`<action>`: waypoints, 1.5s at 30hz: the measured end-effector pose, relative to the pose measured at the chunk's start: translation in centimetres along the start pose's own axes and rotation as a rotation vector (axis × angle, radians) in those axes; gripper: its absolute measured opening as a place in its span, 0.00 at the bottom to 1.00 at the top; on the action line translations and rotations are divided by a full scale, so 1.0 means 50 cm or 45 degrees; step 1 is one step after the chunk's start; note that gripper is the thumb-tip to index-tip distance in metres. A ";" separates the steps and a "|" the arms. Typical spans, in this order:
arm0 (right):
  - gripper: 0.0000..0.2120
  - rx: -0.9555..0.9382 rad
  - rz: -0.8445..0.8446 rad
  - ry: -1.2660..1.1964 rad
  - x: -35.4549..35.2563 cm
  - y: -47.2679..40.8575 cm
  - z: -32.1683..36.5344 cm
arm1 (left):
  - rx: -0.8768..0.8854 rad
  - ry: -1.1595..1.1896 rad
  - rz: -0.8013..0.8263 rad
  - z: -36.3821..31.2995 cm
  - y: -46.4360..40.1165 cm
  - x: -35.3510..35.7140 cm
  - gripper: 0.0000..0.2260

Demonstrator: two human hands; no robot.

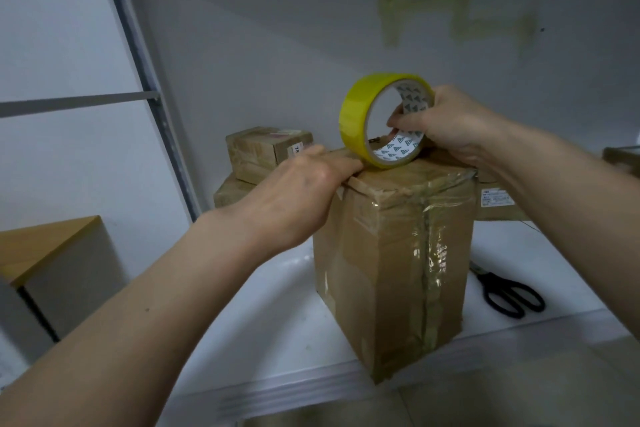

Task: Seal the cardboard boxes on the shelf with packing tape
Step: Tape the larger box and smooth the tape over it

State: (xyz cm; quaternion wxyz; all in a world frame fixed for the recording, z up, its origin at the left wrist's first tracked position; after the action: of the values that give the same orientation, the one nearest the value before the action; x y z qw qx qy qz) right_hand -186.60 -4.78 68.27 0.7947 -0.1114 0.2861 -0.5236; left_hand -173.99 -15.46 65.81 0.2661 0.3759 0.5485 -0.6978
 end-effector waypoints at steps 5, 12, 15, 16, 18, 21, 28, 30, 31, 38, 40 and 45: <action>0.04 0.004 -0.019 0.117 0.002 0.003 0.000 | -0.078 -0.136 -0.045 0.005 -0.007 0.004 0.18; 0.05 0.010 -0.063 0.196 0.001 0.005 0.004 | 0.113 0.121 -0.175 -0.091 0.042 -0.050 0.16; 0.04 0.001 -0.055 0.214 0.011 0.005 0.008 | -0.006 0.060 -0.135 -0.080 0.044 -0.048 0.22; 0.05 -0.009 -0.059 0.231 0.013 0.005 0.011 | -0.092 0.029 -0.110 -0.065 0.038 -0.048 0.25; 0.08 -0.028 -0.064 0.293 0.020 0.008 0.016 | -0.243 -0.157 -0.026 -0.045 0.015 -0.038 0.36; 0.09 -0.024 -0.091 0.323 0.016 0.015 0.018 | -0.223 -0.400 0.099 -0.056 -0.009 -0.003 0.40; 0.08 -0.055 -0.054 0.399 0.025 0.028 0.035 | -0.050 -0.314 -0.229 -0.070 0.042 -0.018 0.33; 0.09 -0.049 -0.050 0.405 0.026 0.030 0.034 | -0.071 -0.245 -0.270 -0.068 0.044 -0.022 0.33; 0.09 -0.045 -0.049 0.404 0.023 0.030 0.032 | -0.117 -0.233 -0.226 -0.064 0.041 -0.022 0.34; 0.09 -0.029 -0.057 0.441 0.019 0.029 0.027 | -0.119 -0.379 -0.123 -0.055 0.021 -0.007 0.34; 0.09 -0.028 -0.052 0.448 0.021 0.031 0.028 | -0.099 -0.458 -0.196 -0.053 0.027 -0.008 0.34; 0.10 -0.026 -0.079 0.411 0.015 0.034 0.036 | -0.173 -0.512 -0.246 -0.053 0.039 -0.009 0.34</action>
State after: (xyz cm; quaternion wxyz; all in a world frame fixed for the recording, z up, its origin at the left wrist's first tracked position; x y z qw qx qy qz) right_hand -184.04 -4.93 68.65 0.7207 -0.0429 0.4117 -0.5561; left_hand -171.57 -13.43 64.78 0.3268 0.1562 0.5636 -0.7424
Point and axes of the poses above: each hand's wrist, its own y-axis away from the middle knuckle, its own x-axis out of the palm, z = x × y, the point moved 8 cm from there along -y, towards the middle knuckle, and after that the axes turned 7 degrees about -x, right-handed, at the moved point
